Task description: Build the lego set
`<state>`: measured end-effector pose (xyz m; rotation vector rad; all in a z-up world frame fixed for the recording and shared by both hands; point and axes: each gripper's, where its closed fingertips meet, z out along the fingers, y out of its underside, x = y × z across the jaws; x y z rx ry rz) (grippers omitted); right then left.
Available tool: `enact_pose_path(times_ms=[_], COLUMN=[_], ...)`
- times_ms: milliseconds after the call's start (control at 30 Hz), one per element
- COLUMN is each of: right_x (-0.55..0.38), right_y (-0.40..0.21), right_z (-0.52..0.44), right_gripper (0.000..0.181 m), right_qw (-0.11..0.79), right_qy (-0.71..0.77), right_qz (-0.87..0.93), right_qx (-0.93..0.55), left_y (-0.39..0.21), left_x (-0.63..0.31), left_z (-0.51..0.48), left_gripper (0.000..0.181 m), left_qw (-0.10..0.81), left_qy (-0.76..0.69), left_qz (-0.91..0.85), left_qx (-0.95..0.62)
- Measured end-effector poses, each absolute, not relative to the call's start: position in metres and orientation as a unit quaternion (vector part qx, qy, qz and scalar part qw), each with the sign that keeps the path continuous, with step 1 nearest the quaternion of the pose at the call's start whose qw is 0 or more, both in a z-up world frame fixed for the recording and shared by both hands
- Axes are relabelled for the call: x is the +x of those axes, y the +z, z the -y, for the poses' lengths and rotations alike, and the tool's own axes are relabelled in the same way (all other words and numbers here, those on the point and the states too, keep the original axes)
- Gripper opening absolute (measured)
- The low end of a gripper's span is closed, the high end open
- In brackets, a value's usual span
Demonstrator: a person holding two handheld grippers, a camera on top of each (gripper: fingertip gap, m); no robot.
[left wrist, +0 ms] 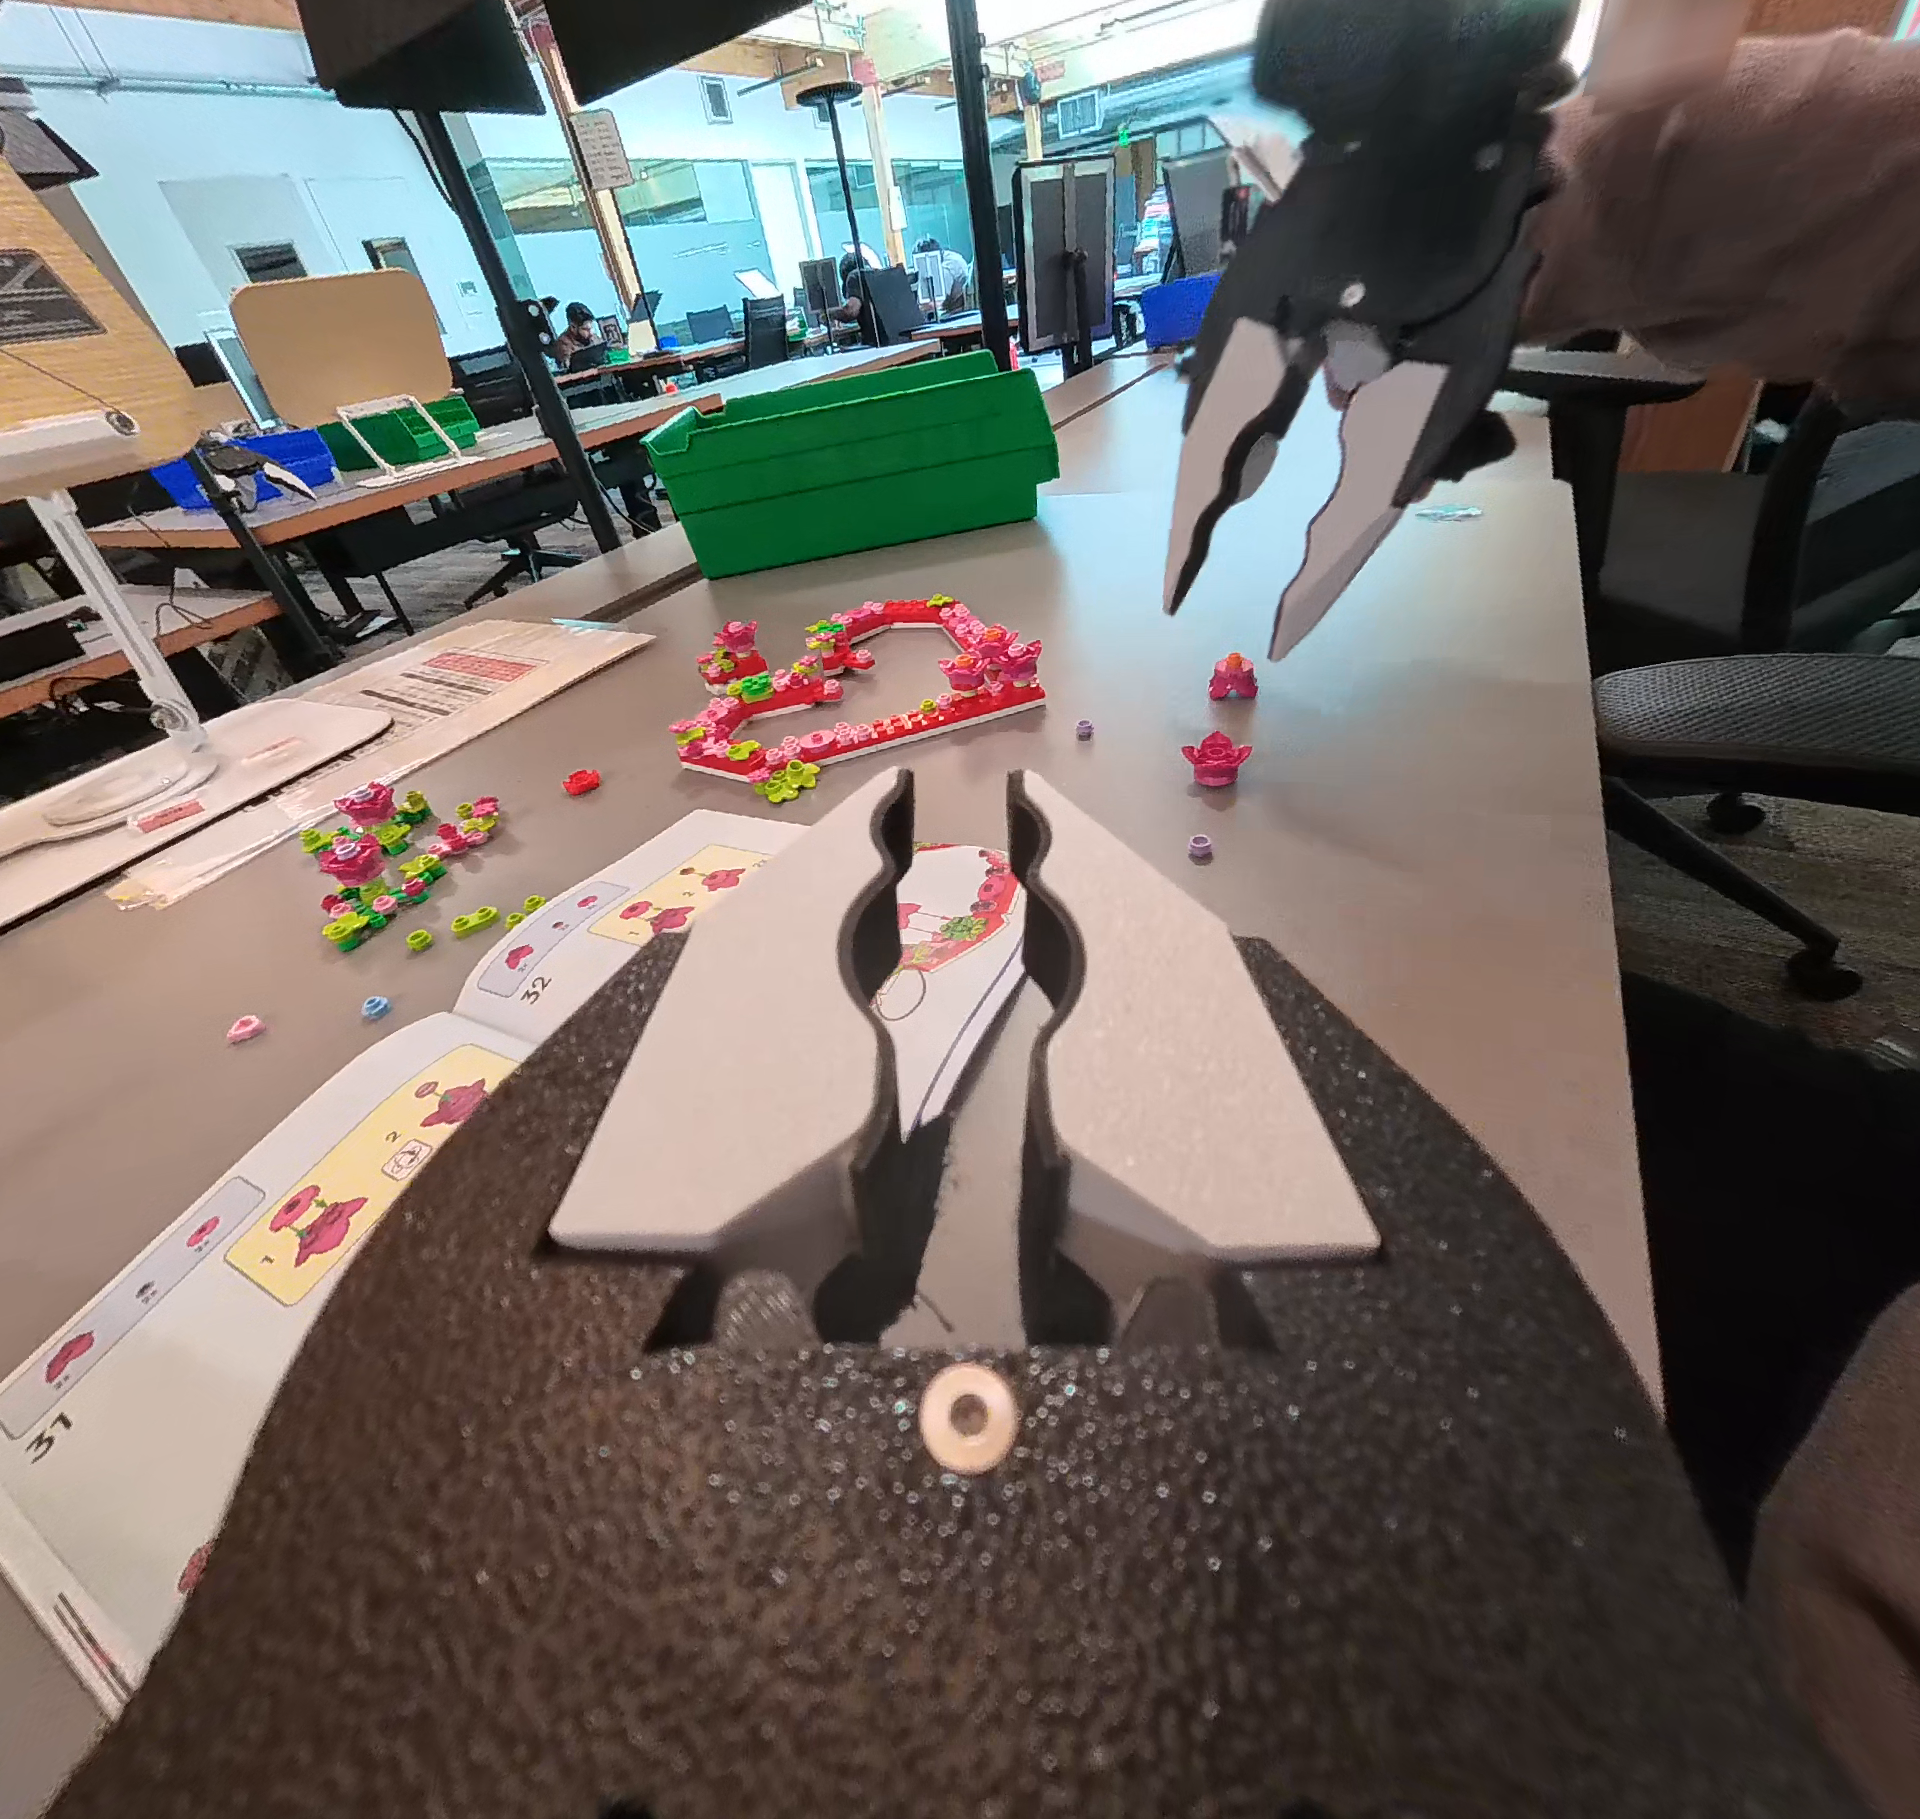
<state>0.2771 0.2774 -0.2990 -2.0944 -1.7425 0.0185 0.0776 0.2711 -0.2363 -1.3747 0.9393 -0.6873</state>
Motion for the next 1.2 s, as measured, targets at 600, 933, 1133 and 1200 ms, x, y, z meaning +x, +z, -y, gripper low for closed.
enact_pose_path(times_ms=[600, 933, 1133, 1200], right_x=[0.221, 0.192, 0.13, 0.115], right_y=[-0.319, -0.299, -0.245, -0.231], right_z=[-0.252, -0.259, -0.242, -0.235], right_gripper=[0.011, 0.0, 0.0, 0.0], right_qw=[0.348, 0.42, 0.465, 0.437], right_qy=[-0.163, 0.004, 0.401, 0.526], right_qz=[0.735, 0.599, 0.354, 0.272], right_qx=[-0.558, -0.682, -0.706, -0.677], left_y=[-0.237, -0.235, -0.22, -0.215], left_x=[0.078, 0.084, 0.095, 0.097], left_z=[-0.272, -0.262, -0.239, -0.231], left_gripper=[0.013, 0.019, 0.037, 0.039], left_qw=[0.624, 0.635, 0.669, 0.674], left_qy=[-0.291, -0.279, -0.283, -0.301], left_qz=[-0.407, -0.439, -0.465, -0.465], left_qx=[-0.6, -0.571, -0.505, -0.488])
